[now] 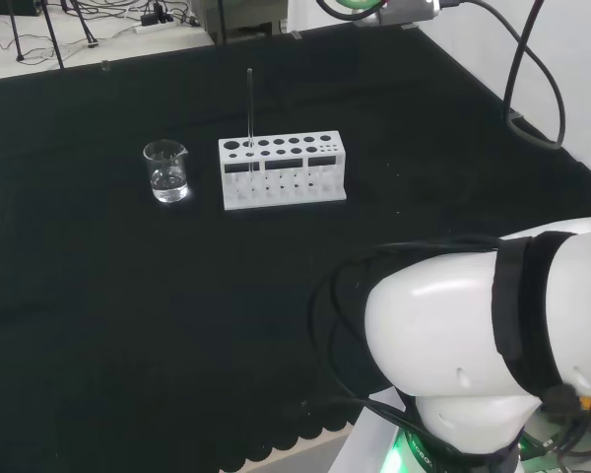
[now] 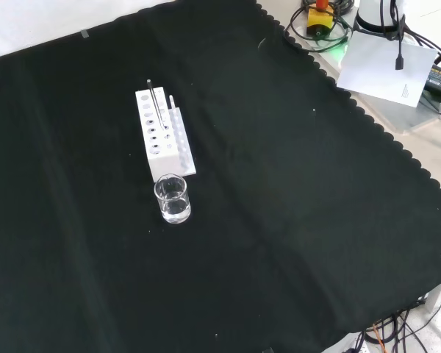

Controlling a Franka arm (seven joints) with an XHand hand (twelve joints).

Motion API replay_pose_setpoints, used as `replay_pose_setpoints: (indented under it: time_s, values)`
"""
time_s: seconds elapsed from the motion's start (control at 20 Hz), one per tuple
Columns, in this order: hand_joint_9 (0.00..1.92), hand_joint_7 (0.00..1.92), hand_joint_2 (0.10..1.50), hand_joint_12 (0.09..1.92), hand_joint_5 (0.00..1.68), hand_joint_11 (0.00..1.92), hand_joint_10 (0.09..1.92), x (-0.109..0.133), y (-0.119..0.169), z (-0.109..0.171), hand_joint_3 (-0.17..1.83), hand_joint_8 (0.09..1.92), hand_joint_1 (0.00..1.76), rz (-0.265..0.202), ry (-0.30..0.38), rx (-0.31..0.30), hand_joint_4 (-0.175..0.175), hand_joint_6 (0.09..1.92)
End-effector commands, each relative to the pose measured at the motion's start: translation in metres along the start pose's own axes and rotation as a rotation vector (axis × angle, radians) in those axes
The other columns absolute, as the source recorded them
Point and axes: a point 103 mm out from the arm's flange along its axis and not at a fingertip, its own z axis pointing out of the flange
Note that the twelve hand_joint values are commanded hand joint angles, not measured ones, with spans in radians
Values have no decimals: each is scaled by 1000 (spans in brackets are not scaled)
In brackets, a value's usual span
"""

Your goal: Take the glass rod from the white test tube rack.

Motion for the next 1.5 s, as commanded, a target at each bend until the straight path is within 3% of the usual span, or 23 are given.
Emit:
replay_pose_setpoints:
  time_s: [0.05, 0.15, 0.25, 0.4, 0.6, 1.1, 1.5]
  values:
    - [320, 143, 1026, 611, 89, 324, 497, 1, 0, 0, -130, 381, 851, -4, -13, -8, -124, 195]
    - [73, 32, 1057, 681, 24, 74, 489, 0, 1, 2, -130, 313, 750, -9, -16, -5, -116, 87]
    - [14, 6, 1068, 729, 11, 15, 491, 1, 3, 3, -135, 303, 725, -14, -16, -4, -114, 87]
    - [0, 0, 1073, 778, 9, 0, 506, 3, 7, 6, -143, 306, 719, -29, -12, 7, -113, 87]
    - [0, 0, 1083, 986, 13, 0, 637, 3, 18, 11, -168, 348, 718, -45, 2, 15, -111, 87]
    - [23, 0, 1086, 1312, 23, 0, 851, 14, 71, 29, -175, 478, 713, -114, -31, 31, -108, 87]
    - [70, 0, 1087, 1417, 32, 0, 921, 15, 120, 35, -175, 576, 710, -114, -38, 49, -107, 87]
